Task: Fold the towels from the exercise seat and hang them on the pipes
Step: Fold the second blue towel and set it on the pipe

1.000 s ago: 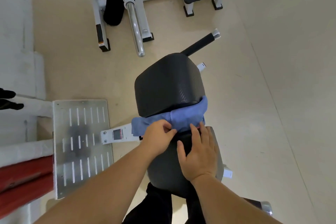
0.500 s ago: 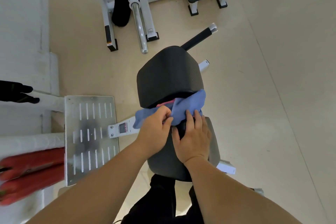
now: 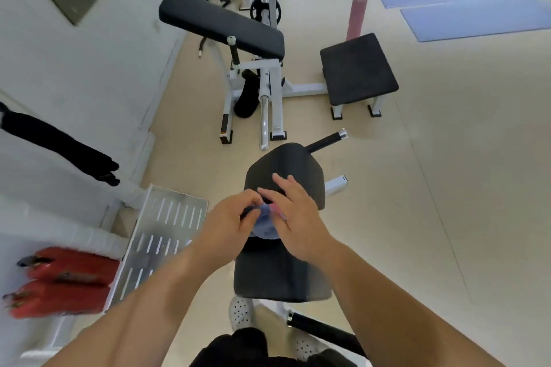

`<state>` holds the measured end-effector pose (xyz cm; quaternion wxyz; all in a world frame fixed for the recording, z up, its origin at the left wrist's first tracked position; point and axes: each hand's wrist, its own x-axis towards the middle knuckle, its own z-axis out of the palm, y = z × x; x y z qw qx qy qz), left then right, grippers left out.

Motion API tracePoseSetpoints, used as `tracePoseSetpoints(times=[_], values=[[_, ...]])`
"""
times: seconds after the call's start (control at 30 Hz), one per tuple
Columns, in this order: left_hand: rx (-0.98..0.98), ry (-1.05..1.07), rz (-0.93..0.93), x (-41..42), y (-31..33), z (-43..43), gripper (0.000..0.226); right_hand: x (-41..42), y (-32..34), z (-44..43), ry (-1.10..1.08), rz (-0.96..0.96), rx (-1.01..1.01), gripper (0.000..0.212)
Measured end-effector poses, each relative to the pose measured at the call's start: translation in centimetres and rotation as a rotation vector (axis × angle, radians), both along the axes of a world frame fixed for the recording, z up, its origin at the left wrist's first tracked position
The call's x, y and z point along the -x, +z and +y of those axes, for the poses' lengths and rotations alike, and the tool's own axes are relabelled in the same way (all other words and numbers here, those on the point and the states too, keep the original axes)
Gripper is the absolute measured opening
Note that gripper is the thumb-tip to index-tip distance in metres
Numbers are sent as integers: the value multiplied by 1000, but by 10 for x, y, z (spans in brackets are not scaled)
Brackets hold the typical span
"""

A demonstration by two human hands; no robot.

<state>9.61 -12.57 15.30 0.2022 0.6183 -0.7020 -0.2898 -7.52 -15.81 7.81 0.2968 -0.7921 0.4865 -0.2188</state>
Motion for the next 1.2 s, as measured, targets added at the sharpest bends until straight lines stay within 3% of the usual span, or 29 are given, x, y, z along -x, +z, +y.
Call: tracePoseSetpoints(times=[0.1,0.23,0.4,0.53,0.6,0.83,1.0,1.2], values=[[23,74,67,-1,39,22,25,-8,38,-3,217,-82,-2,28],[69,95,60,-18,78,50,28,-20,91,7,300,-221,-42,4],[140,211,88,-47,115,80,25,-48,157,25,416,-236,-174,13],[182,298,82,-88,126,102,2,-83,187,37,467,-247,-109,17],[178,350,107,-109,126,118,5,-101,190,41,505,-199,-93,16],[-78,509,408,-204,84,192,26,-187,182,57,486,-151,-30,27],[-135,600,437,-284,37,262,33,-256,157,86,381,-178,-52,22],[-153,740,477,-369,-16,333,38,-319,111,122,151,-49,-21,19]])
